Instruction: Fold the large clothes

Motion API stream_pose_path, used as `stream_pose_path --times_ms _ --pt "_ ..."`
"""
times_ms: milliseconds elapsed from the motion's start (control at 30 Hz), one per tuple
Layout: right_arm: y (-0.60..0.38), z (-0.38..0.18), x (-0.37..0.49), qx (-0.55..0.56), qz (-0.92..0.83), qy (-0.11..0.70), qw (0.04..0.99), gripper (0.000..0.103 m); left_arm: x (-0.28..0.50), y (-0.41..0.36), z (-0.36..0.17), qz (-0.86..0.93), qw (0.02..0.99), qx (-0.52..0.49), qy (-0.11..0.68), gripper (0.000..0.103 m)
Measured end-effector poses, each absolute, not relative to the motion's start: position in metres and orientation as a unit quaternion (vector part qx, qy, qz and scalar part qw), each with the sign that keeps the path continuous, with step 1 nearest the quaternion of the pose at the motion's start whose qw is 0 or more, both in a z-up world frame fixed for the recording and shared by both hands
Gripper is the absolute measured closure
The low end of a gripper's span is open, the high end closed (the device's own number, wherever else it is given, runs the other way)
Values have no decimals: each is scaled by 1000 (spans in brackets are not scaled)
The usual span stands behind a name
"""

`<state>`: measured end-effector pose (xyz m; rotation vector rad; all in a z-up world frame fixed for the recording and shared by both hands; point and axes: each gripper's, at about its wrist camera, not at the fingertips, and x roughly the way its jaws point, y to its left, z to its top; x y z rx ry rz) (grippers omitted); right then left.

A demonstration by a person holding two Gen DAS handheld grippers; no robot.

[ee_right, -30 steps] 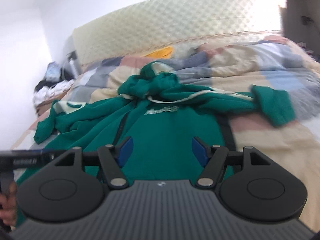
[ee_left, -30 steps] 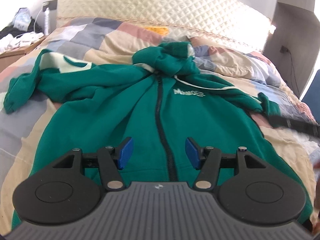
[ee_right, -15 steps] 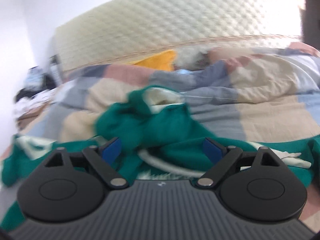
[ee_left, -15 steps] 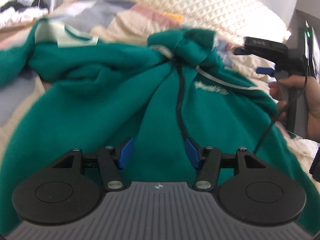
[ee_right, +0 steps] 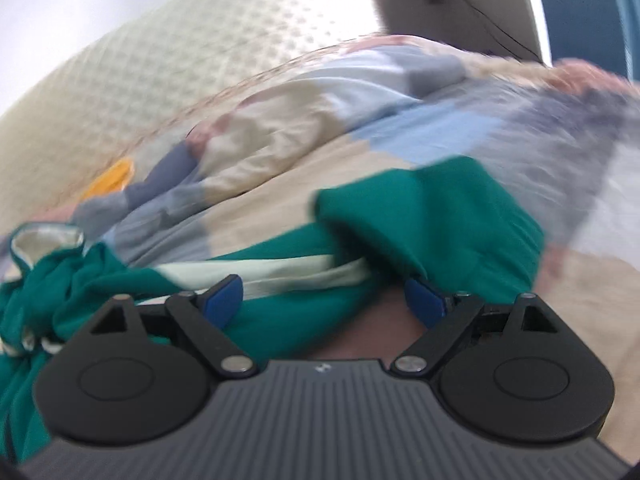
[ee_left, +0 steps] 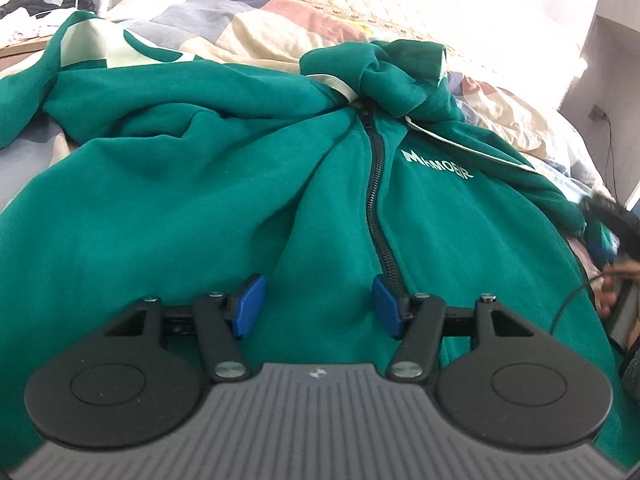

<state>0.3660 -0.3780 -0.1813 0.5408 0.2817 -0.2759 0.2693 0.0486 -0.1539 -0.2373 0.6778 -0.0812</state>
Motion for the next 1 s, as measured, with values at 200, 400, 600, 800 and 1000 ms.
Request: stream_pose_path --times_ms 200,400,600,800,1000 --pt "-405 -185 370 265 -154 145 941 15 259 46 -153 -26 935 -129 330 38" --pt "-463 -192 364 373 -158 74 911 15 255 44 -154 -17 936 -134 324 38" --pt "-511 -188 373 455 -78 34 887 12 256 42 -156 -9 940 -126 316 38" --pt "-531 -172 417 410 -147 162 886 78 257 47 -148 -5 942 -130 311 38" --pt "-532 -123 409 307 -147 110 934 93 260 89 -92 14 953 -150 265 38"
